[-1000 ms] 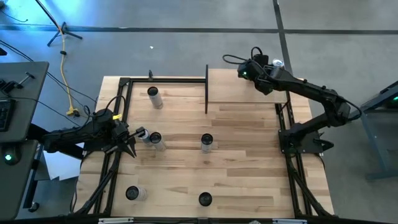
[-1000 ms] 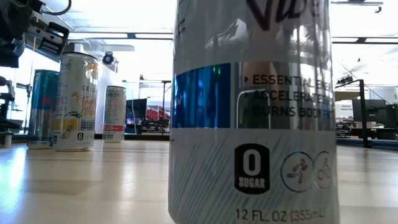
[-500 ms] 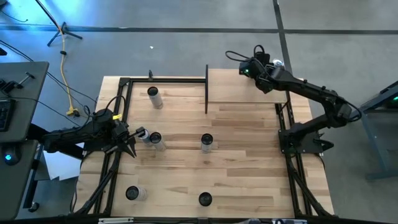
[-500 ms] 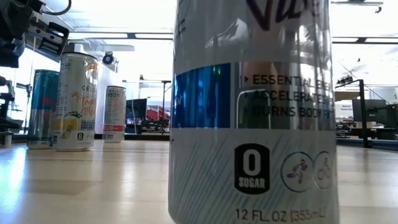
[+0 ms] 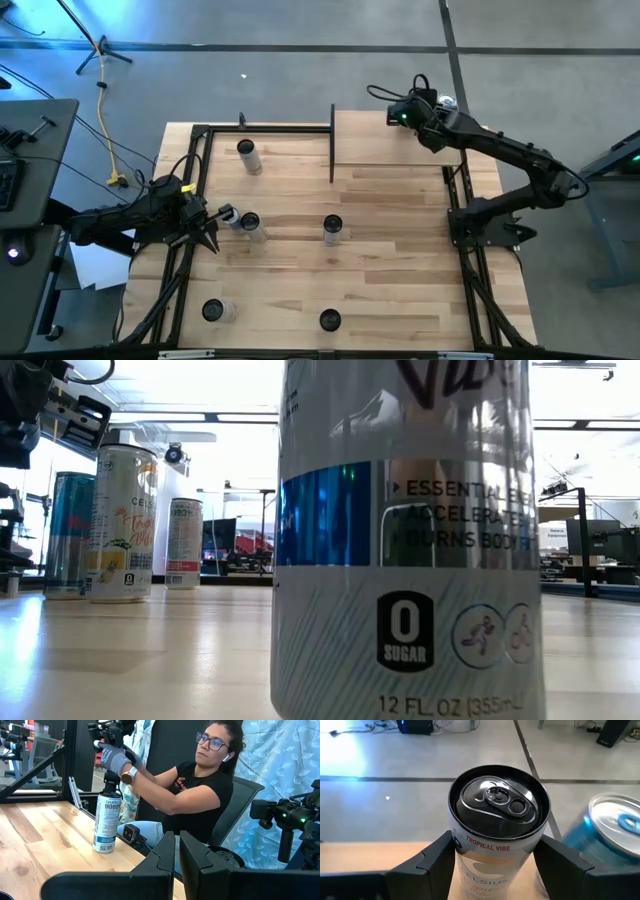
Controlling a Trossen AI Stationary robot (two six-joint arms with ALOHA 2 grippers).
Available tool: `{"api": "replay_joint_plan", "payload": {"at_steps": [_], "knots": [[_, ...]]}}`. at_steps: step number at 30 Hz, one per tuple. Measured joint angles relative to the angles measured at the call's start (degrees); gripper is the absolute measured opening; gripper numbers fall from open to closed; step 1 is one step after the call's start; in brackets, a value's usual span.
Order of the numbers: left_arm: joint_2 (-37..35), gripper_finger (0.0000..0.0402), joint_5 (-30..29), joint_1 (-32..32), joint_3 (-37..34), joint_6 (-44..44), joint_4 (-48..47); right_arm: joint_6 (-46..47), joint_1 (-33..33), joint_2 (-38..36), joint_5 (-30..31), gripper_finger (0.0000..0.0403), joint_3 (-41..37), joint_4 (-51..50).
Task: Place canned beverage on shelf
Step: Put the bottom white yellow soda can on the shelf
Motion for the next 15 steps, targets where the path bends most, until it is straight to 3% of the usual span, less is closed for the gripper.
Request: {"api": "replay_joint_plan", "payload": {"at_steps": [15], "knots": [[0.0, 0.0003, 0.0, 0.0, 0.0, 0.0, 0.0, -1.2, -0.2, -1.1, 0.2, 0.0240, -0.1, -0.6]]}}
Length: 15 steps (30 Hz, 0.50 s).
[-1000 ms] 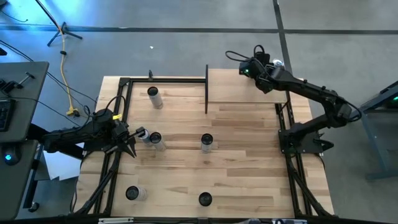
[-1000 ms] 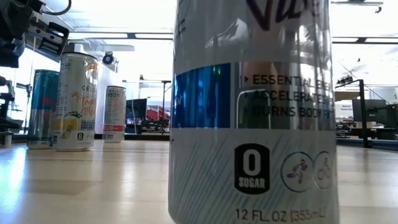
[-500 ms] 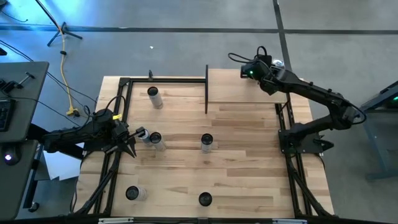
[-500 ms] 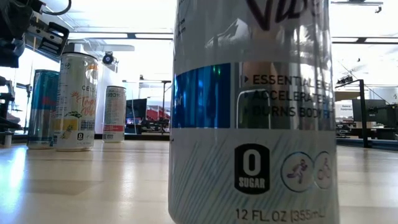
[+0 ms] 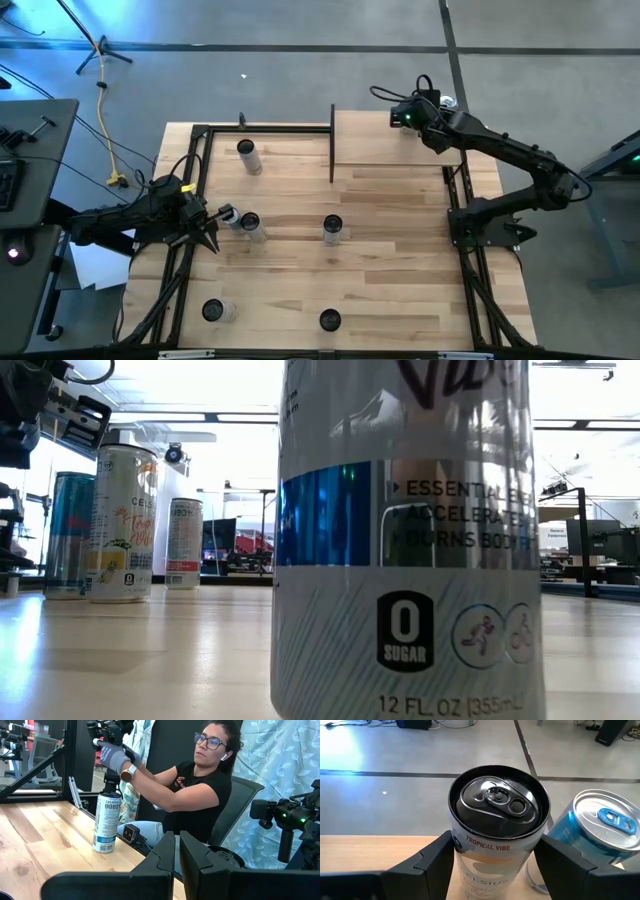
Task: Place canned beverage on shelf
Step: Put the bottom white yellow soda can on the shelf
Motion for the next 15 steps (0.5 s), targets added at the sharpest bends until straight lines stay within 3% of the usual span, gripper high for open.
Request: {"api": "replay_joint_plan", "payload": {"at_steps": [15], "knots": [[0.0, 0.0003, 0.0, 0.0, 0.0, 0.0, 0.0, -1.3, -2.3, 0.1, -2.2, 0.0241, 0.0, 2.9]]}}
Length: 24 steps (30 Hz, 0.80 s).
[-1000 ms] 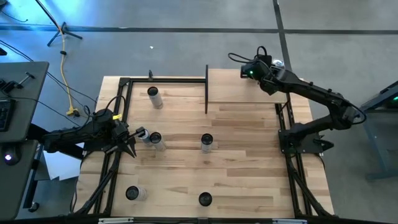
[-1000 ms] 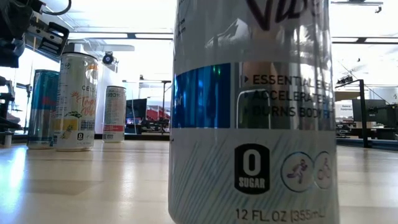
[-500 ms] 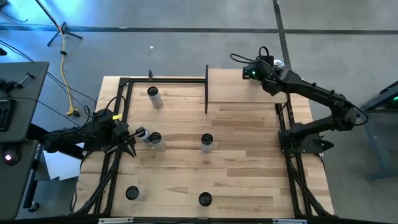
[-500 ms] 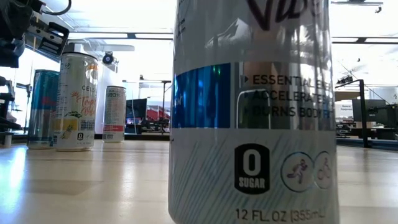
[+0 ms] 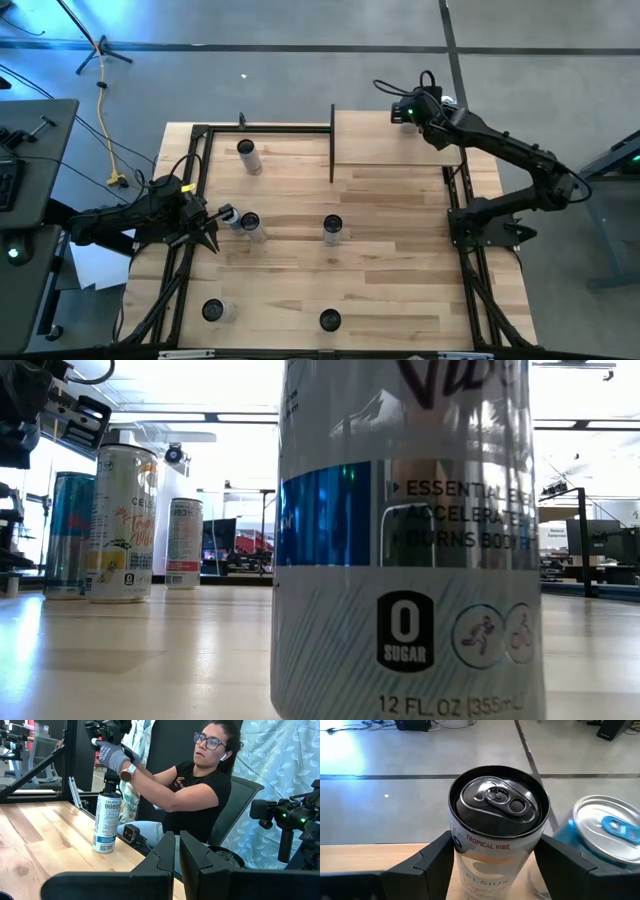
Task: Place canned beverage on shelf
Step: Put the bottom white yellow soda can on the shelf
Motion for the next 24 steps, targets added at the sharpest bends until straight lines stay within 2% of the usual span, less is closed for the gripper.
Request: {"api": "replay_joint_plan", "payload": {"at_steps": [24], "knots": [[0.0, 0.0003, 0.0, 0.0, 0.0, 0.0, 0.0, -4.0, 0.0, 0.0, -2.2, 0.0241, 0.1, 1.8]]}}
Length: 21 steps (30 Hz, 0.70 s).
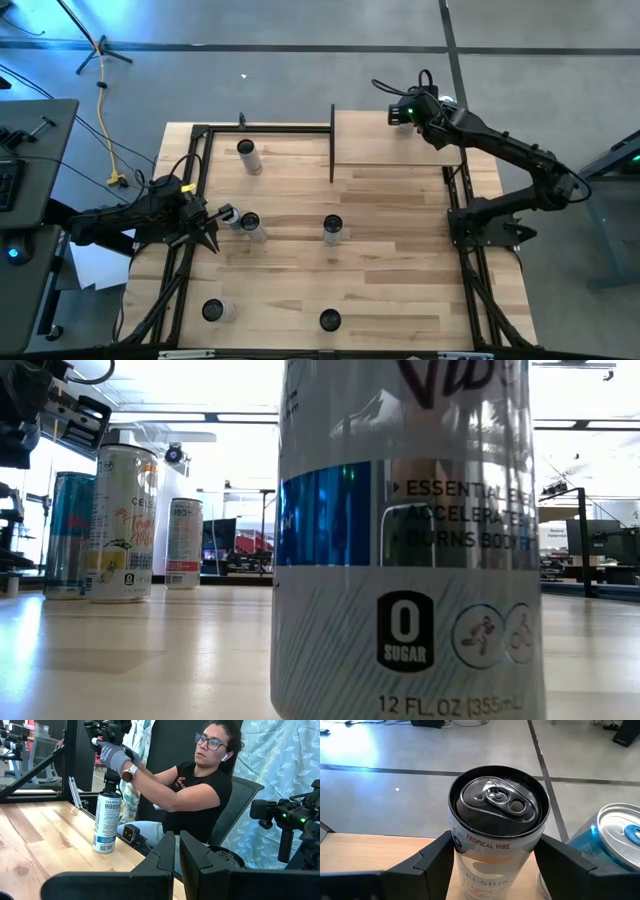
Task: Place canned beverage on shelf
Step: Put the bottom white yellow soda can on the shelf
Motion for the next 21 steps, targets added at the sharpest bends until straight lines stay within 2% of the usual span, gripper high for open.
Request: {"api": "replay_joint_plan", "payload": {"at_steps": [21], "knots": [[0.0, 0.0003, 0.0, 0.0, 0.0, 0.0, 0.0, -1.9, -0.1, 2.7, 0.9, 0.0241, 0.2, 3.5]]}}
